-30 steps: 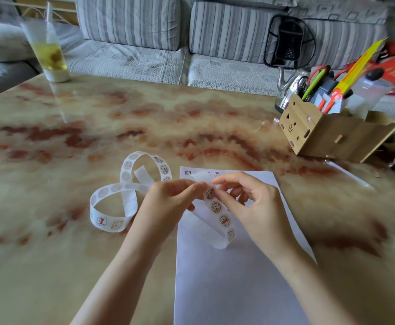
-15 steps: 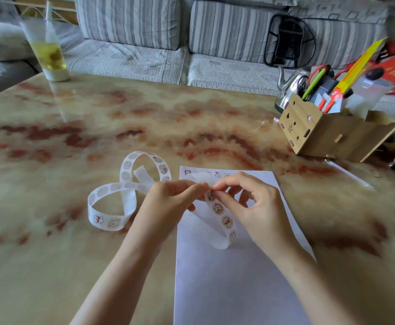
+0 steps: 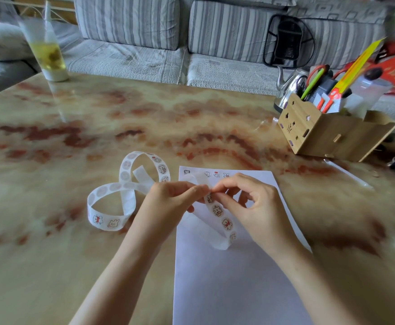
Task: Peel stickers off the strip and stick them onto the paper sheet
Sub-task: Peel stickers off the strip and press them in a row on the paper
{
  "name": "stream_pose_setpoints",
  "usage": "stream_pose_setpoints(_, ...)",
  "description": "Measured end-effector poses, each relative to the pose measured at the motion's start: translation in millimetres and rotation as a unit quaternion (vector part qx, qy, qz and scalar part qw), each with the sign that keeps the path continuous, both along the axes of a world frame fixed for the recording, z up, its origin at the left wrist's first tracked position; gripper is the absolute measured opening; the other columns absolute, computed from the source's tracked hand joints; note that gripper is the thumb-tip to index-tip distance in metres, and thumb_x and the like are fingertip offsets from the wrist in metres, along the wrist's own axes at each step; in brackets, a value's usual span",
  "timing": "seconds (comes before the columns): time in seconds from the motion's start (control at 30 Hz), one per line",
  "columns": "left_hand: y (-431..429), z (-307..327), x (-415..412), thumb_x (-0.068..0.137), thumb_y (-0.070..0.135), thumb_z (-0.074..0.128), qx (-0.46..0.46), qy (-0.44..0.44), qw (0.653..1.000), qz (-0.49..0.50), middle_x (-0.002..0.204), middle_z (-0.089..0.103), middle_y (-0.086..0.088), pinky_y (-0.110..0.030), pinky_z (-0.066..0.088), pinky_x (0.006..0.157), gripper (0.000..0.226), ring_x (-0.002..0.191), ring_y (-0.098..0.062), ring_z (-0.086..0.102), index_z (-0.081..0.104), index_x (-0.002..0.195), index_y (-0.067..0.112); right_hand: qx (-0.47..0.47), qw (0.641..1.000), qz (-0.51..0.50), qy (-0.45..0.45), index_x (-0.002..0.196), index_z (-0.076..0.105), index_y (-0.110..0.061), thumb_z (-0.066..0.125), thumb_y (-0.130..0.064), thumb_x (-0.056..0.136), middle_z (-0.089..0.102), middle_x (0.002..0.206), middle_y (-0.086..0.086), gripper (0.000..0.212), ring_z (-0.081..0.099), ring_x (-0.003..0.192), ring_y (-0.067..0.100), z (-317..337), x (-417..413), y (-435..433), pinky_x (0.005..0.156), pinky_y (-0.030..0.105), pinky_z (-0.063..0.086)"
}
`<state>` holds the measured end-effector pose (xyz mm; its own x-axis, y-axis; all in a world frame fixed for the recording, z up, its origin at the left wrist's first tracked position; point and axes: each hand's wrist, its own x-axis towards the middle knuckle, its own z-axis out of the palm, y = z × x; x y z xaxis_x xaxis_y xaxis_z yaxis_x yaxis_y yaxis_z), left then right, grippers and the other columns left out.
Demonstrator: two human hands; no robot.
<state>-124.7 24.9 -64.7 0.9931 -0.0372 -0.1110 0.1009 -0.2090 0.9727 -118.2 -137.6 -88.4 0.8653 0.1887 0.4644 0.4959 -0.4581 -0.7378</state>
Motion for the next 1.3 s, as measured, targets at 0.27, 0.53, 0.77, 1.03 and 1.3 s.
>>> stream_pose_setpoints(0.27,-1.6,-4.0,1.7,0.089,0.025,0.061,0.014,-0.018,1.000,0.007,0.040,0.053,0.020,-0.005,0.028,0.038,0.021,0.034,0.003,0.040,0.072,0.070,0.020,-0.073,0.997,-0.014,0.015,0.083,0.062,-0.024,0.066,-0.027,0.087,0.055,0.089,-0.014,0.007,0.054,0.079,0.013,0.3,0.0,0.1,0.064,0.018,0.039)
stream_pose_setpoints(0.53,0.5,-19.8,7.0,0.087,0.026,0.062,0.083,-0.026,0.996,0.033,0.065,0.069,0.003,-0.021,0.035,0.050,0.027,0.053,-0.008,0.045,0.069,0.061,0.025,0.094,0.983,0.004,0.155,0.082,0.064,-0.017,0.063,-0.007,0.089,0.064,0.072,-0.011,0.013,0.057,0.067,0.005,17.3,8.4,-15.1,0.061,0.016,0.044)
stream_pose_setpoints(0.77,0.2,-28.6,5.6,0.086,0.033,0.061,0.237,-0.055,0.969,0.036,0.059,0.063,0.019,-0.016,0.037,0.050,0.021,0.054,-0.005,0.054,0.069,0.070,0.024,0.029,0.959,-0.120,0.255,0.079,0.069,-0.009,0.067,-0.007,0.084,0.069,0.074,0.003,0.006,0.055,0.050,0.002,7.6,65.7,-58.5,0.042,0.017,0.037)
stream_pose_setpoints(1.03,2.3,-32.3,5.9,0.087,0.036,0.059,0.285,-0.050,0.957,0.023,0.088,0.069,0.011,-0.025,0.044,0.064,0.016,0.076,-0.012,0.061,0.071,0.079,0.027,0.011,0.943,-0.149,0.298,0.072,0.069,-0.014,0.071,-0.010,0.080,0.064,0.063,-0.002,0.009,0.047,0.050,0.008,-5.2,90.0,-51.9,0.064,0.027,0.039)
stream_pose_setpoints(1.3,2.8,-33.3,7.5,0.087,0.034,0.059,0.286,-0.045,0.957,0.023,0.088,0.070,0.011,-0.027,0.046,0.066,0.016,0.078,-0.013,0.062,0.071,0.080,0.026,0.016,0.941,-0.153,0.303,0.075,0.070,-0.014,0.070,-0.010,0.081,0.066,0.067,0.000,0.007,0.046,0.053,0.008,-8.8,89.6,-50.5,0.062,0.021,0.041)
